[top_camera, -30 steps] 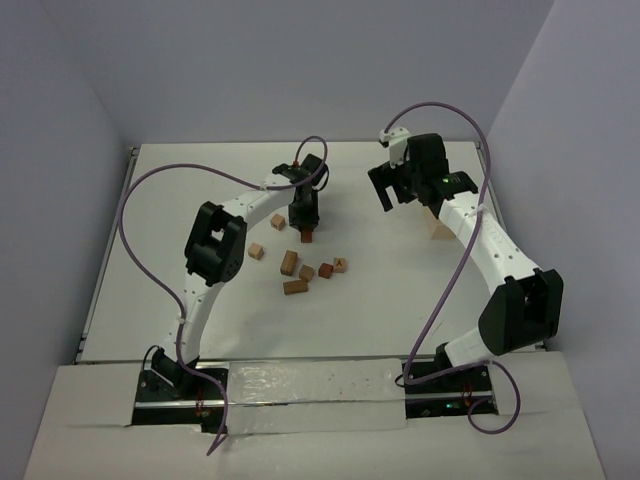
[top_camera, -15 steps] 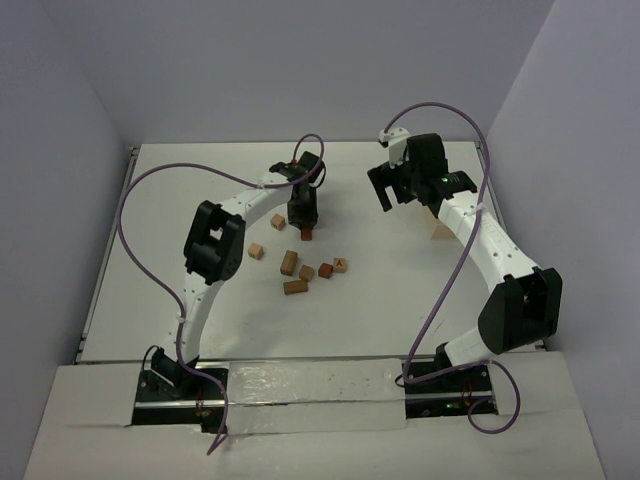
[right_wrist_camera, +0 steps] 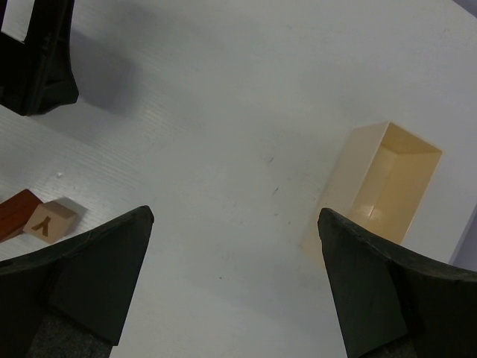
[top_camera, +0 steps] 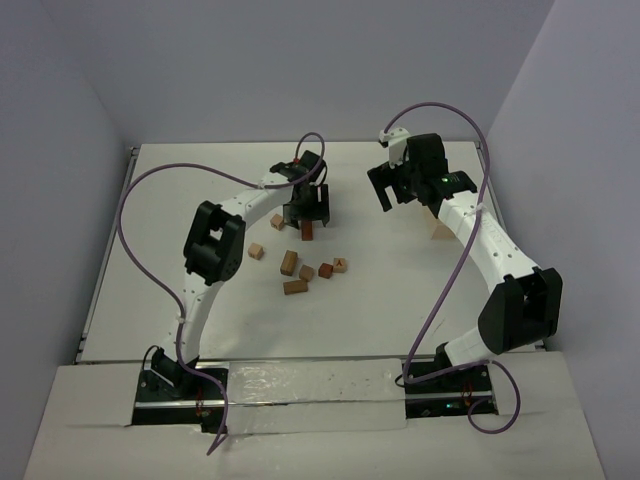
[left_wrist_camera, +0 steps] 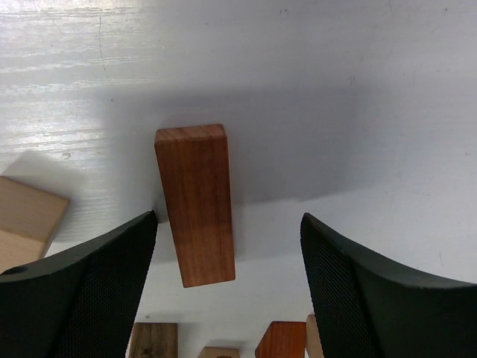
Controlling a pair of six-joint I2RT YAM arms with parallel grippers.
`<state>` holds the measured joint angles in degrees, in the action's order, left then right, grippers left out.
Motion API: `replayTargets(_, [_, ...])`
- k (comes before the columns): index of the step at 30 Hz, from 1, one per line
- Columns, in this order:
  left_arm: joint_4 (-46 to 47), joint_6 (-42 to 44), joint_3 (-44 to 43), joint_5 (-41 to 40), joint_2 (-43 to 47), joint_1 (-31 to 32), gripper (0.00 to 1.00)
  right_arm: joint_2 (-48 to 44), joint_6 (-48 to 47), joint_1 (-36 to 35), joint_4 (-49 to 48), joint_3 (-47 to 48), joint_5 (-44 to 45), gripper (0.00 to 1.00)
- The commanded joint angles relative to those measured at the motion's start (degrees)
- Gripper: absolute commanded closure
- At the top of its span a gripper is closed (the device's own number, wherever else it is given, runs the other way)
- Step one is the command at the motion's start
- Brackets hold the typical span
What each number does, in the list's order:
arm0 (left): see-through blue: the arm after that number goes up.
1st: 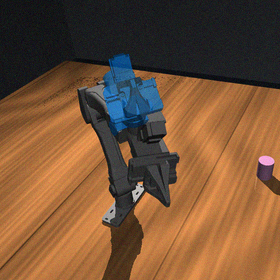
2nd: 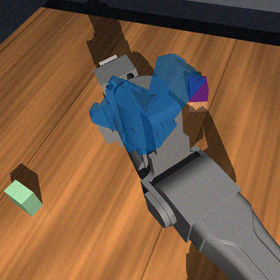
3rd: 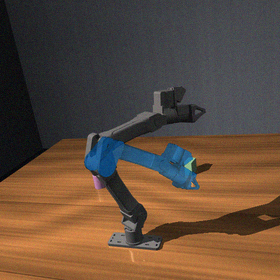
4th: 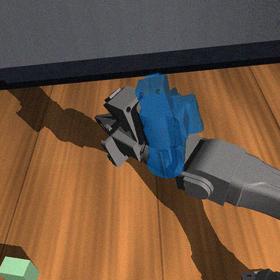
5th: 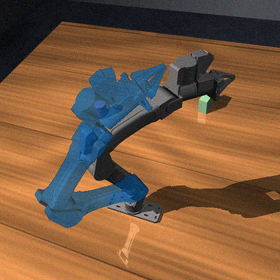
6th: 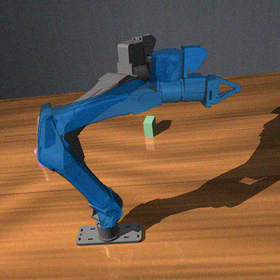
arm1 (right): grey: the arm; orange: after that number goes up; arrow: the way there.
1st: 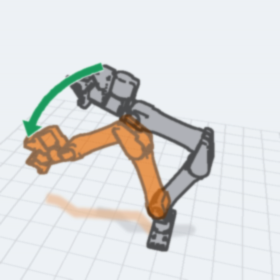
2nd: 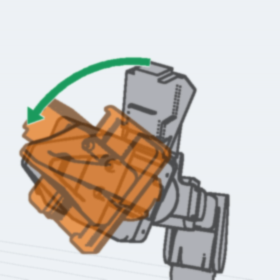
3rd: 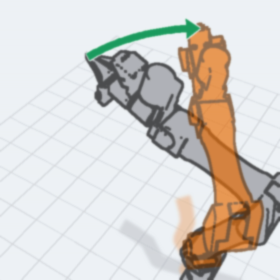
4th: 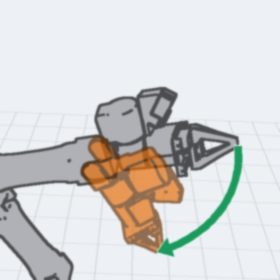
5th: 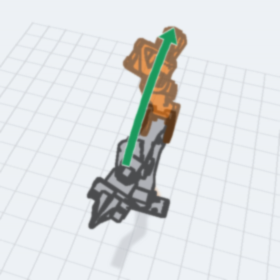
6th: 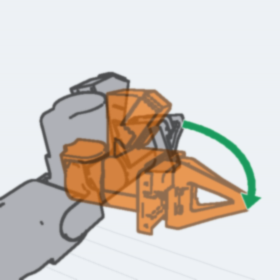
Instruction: Build the wood block tower
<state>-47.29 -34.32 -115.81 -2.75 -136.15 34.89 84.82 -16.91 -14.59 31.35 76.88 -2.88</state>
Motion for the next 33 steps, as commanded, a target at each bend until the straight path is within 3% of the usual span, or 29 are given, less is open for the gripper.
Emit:
replayTargets(1, [-2.0, 1.8, 0.8, 0.1, 0.9, -0.4, 0.12, -1.0, 1.1, 0.0, -0.9, 2.7, -0.8, 0.00])
replayTargets(8, [-1.1, 7.9, -0.9, -0.4, 14.1, -1.6, 0.05, -4.3, 3.0, 0.2, -4.3, 0.3, -2.1, 0.00])
replayTargets(13, [5.8, 14.9, 12.5, 2.3, 29.3, -1.9, 0.01, -7.5, 6.1, 0.3, -7.5, -3.4, -4.3, 0.00])
replayTargets(19, [2.5, 37.2, 22.4, 20.0, 40.1, -4.0, 0.01, -11.6, 7.6, 0.2, -11.6, -11.2, -10.1, 0.00])
replayTargets(23, [0.8, 47.6, 28.5, 29.3, 46.3, -6.5, 0.02, -10.9, 7.1, 0.2, -8.7, -12.1, -13.6, 0.00])
replayTargets(27, [2.4, 58.3, 38.4, 31.3, 51.4, -6.7, 0.05, -8.5, 2.5, 0.2, -3.6, -11.3, -15.6, 0.00])
replayTargets(30, [2.6, 70.3, 45.6, 33.2, 53.9, -6.6, 0.16, -6.9, -1.6, 0.7, -0.2, -11.2, -15.4, 0.00])
replayTargets(33, [3.2, 76.7, 49.3, 36.3, 54.3, -6.9, 0.15, -6.1, -0.7, 2.0, 1.0, -11.4, -15.7, 0.00])
